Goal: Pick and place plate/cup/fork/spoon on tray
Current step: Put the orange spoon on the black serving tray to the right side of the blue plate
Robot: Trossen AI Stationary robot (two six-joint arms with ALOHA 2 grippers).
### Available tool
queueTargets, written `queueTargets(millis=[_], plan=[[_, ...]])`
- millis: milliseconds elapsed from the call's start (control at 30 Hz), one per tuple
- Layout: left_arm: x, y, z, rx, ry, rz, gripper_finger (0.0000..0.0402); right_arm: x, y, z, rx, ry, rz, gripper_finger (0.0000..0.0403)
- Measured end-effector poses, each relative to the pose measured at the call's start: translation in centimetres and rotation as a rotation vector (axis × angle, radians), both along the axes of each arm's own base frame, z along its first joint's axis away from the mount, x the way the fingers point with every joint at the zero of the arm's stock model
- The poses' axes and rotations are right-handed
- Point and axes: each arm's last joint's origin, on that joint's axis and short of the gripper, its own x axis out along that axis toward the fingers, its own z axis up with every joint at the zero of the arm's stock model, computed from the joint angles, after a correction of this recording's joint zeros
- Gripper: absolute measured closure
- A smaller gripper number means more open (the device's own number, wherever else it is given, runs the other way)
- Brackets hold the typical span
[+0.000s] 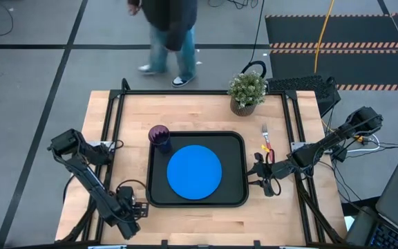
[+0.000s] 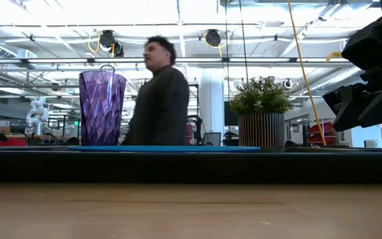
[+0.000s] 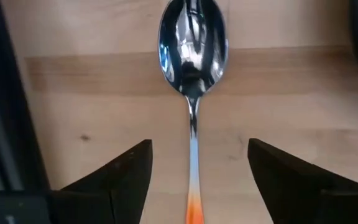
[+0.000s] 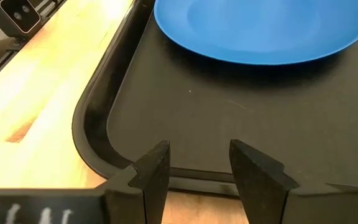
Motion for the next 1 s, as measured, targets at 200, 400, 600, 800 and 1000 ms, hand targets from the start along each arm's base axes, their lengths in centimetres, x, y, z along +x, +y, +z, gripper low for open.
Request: queueTargets(millis=[200, 400, 600, 800, 1000], plan=[[-0.6, 0.5, -1.9, -0.026, -0.025, -0.005, 0.0176, 0.0, 0.0, 0.0, 0.000, 0.000, -0.001, 0.0245], [-1.1, 1.1, -3.2, -0.059, -0.043, 0.006, 0.0275, 0.0, 0.0, 0.0, 0.006, 0.001, -0.007, 0.0245], [-1.1, 1.1, -3.1, -0.087, -0.041, -0.007, 0.0389, 0.0, 0.0, 0.0, 0.009, 0.001, -0.010, 0.0245], [-1.3, 1.3, -2.2, -0.122, -0.067, -0.007, 0.0395, 0.0, 0.0, 0.0, 0.008, 0.001, -0.010, 0.0245], [-1.5, 1.6, -0.5, -0.151, -0.135, -0.006, 0.0398, 0.0, 0.0, 0.0, 0.005, 0.001, -0.008, 0.0245]])
